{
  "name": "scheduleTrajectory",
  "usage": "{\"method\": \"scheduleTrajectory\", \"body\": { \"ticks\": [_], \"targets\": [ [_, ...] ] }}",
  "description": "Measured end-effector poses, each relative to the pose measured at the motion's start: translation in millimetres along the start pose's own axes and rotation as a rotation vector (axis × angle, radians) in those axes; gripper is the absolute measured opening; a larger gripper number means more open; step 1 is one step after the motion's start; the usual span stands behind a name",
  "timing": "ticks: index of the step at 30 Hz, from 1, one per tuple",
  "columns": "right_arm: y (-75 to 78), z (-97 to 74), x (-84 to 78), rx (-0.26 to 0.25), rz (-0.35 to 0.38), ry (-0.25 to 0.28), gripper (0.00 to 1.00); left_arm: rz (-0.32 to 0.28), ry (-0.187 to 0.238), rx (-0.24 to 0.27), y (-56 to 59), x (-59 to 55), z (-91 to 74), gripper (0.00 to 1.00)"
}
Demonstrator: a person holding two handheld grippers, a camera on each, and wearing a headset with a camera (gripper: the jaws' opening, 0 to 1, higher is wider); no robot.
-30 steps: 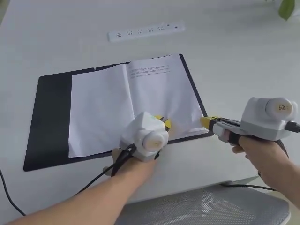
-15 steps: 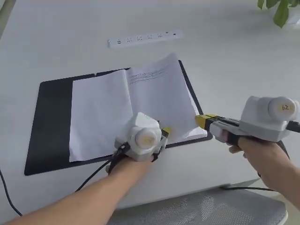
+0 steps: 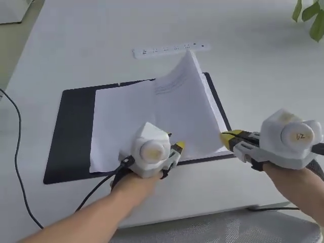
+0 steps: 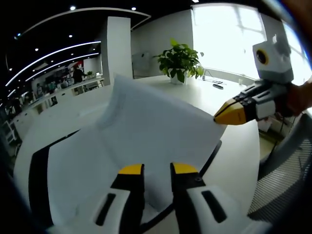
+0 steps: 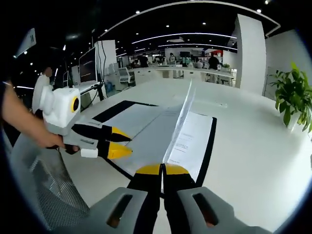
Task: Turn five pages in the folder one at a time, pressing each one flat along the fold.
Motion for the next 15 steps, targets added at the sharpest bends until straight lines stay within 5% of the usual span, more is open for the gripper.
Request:
{"method": "scheduleTrajectory", "body": {
  "ticks": [8, 10, 15],
  "targets": [
    [-15.9, -1.1, 0.6, -0.048, -0.362, -0.025, 0.0, -0.011, 0.008, 0.027, -6.1, 0.2, -21.0, 0.18],
    [-24.8, -2.1, 3.3, -0.024, -0.335, -0.013, 0.0, -0.013, 0.011, 0.035, -8.3, 0.4, -26.1, 0.18],
    [-29.7, -7.9, 17.2, -0.066, -0.425, 0.027, 0.0, -0.027, 0.04, 0.06, -15.1, 5.9, -41.6, 0.17]
  ]
}}
Point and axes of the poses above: the centre of the closed fingertips' face, and the gripper's own axes: z roughly forward along the fingers, y roughly to its right, x roughly out of its top, the point moved 2 cm from there along -z, roughly backward along the fingers, and after that the axes turned 14 degrees about -x, right-handed, at the moved point
